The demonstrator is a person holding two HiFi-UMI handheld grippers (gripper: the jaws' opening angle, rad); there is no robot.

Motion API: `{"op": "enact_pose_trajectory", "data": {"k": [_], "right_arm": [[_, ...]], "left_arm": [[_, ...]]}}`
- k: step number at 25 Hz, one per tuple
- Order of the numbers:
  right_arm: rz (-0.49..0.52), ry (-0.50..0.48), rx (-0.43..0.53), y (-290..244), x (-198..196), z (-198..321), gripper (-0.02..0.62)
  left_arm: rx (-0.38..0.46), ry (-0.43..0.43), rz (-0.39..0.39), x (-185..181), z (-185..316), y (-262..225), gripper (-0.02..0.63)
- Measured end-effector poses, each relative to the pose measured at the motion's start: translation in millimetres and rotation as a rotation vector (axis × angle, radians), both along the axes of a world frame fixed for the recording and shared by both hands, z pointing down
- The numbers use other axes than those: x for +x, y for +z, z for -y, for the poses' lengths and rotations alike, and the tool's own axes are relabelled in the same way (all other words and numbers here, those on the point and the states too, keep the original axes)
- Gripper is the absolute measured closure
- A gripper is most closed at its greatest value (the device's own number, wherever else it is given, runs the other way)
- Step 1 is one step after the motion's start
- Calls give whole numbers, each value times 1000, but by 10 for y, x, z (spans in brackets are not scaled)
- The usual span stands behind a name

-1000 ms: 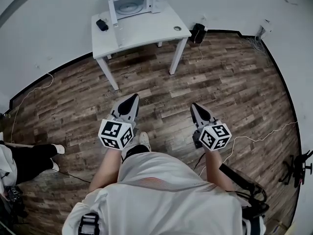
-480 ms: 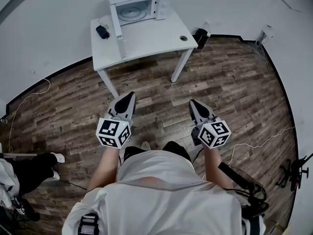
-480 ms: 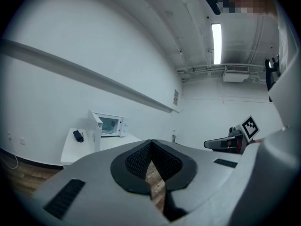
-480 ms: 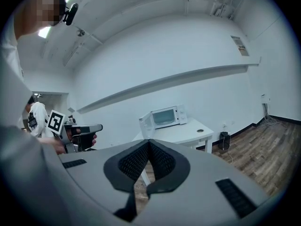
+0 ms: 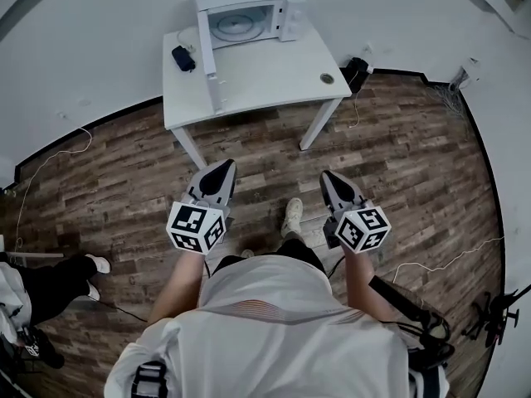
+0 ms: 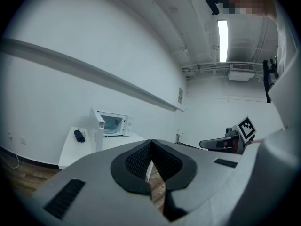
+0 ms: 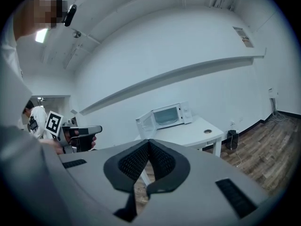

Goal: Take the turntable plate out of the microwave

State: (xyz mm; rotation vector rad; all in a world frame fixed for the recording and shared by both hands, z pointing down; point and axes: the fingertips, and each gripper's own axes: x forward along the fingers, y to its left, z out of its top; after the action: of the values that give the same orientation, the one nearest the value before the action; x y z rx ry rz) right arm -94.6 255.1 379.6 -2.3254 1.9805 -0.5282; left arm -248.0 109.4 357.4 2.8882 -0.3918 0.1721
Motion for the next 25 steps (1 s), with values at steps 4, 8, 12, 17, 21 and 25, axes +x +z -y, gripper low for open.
{"op": "enact_pose_trajectory", "data": {"k": [4,8,12,17,21,25], "right_arm": [[-2,-38,6,-21,360,354,592],[-4,-81,14,-68,804,686,592],[4,-119,17,-73,1270,975,592],[14,-176,21,-111,1859,1278,592],[24,-220,27,-101,2312,1518,592],[35,-257,32,-58,2765,1687,592]], "left_arm": [[-12,-43,2,291,304,7,595],[-3,-78,0,708,569,-33,595],[-2,-110,2,1152,764,-62,595],[5,-153,17,1704,946,-110,595],[-1,-205,17,2112,1149,-114,595],[-19,-246,10,2546,1270,-102,595]]}}
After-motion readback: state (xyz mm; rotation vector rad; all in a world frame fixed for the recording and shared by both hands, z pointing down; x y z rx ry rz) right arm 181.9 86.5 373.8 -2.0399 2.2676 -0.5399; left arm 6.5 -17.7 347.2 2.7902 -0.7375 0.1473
